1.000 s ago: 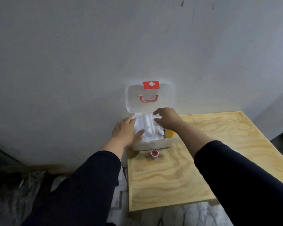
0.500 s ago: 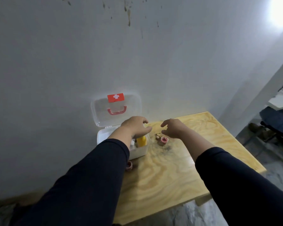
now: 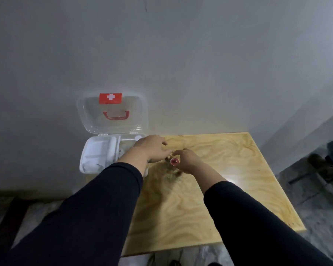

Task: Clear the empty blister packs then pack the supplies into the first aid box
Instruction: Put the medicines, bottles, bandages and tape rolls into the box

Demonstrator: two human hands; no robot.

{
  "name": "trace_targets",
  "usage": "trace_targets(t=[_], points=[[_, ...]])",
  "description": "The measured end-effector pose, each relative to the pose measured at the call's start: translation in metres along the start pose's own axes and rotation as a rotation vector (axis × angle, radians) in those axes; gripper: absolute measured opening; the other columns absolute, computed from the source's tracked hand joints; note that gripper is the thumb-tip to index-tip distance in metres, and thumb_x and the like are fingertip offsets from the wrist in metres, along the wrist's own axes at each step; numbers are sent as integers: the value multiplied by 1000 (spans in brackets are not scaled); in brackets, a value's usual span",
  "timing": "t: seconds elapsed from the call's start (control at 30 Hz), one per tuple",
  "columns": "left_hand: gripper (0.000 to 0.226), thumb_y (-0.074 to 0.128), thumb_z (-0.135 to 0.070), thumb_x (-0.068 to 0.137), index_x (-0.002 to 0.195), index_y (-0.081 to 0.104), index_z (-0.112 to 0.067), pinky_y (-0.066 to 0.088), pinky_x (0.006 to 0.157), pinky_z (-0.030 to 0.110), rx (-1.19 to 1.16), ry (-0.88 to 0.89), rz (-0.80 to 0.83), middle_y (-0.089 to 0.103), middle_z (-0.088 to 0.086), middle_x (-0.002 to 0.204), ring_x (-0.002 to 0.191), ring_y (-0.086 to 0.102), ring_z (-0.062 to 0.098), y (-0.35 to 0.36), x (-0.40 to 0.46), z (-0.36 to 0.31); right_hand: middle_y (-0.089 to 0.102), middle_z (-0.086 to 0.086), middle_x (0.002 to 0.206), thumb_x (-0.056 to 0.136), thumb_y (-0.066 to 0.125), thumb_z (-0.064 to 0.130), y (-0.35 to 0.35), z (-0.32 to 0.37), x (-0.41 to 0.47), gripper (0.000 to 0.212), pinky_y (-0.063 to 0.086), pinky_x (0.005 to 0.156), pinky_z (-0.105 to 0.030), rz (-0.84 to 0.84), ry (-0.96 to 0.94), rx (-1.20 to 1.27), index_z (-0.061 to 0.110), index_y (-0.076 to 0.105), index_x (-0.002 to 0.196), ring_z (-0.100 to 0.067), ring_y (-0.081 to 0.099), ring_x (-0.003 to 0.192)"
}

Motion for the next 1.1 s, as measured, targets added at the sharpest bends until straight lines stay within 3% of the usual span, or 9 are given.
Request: trace_targets(t=[0.17,0.27,0.43,0.67,0.87,1.1], points=[[49,49,-49,90,132,56,-23,41,103,37,-39,-69,-38,46,-3,146,132,46,22,10,1,1,51,-10,128,86,53,15,21,-2,17,46,48,94,-36,38,-114,-63,23,52,131,-32,56,112],[47,49,-46,90,130,57,-24,41,102,36,-41,-100,-66,45,-4,147,131,46,22,11,-5,3,53,-9,126,87,52,12,32,-4,15,37,47,94,-38,33,-172,-159,20,57,123,-32,51,114],[48,50,-49,89,129,58,-23,44,100,40,-56,-118,-113,48,-3,143,125,51,24,5,-25,13,63,-12,118,91,46,9,40,1,3,26,37,73,-30,31,-209,-214,13,63,109,-32,58,107],[33,48,-42,89,115,63,-28,45,90,34,-90,-147,-187,53,-9,136,117,54,22,-4,-79,49,65,-8,121,90,52,15,54,39,-30,33,48,89,-32,121,-216,-227,18,61,122,-28,60,111],[38,49,-41,91,125,58,-27,46,97,37,-122,-255,-223,52,-5,138,121,54,25,-4,-129,112,62,-8,125,89,56,22,81,102,-50,35,46,93,-33,136,-277,-215,18,59,123,-28,57,115],[54,48,-34,94,145,37,-20,40,106,38,-106,-344,-275,37,-1,153,135,42,22,6,-171,188,61,-14,121,93,46,11,104,171,-49,30,49,90,-38,-48,-333,-233,12,59,121,-34,58,112]])
Point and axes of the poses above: each hand's wrist, its own x-axis towards the middle knuckle, its own y-axis out of the palm, z = x × y, the point moved 6 cm from there along x, towards the middle knuckle
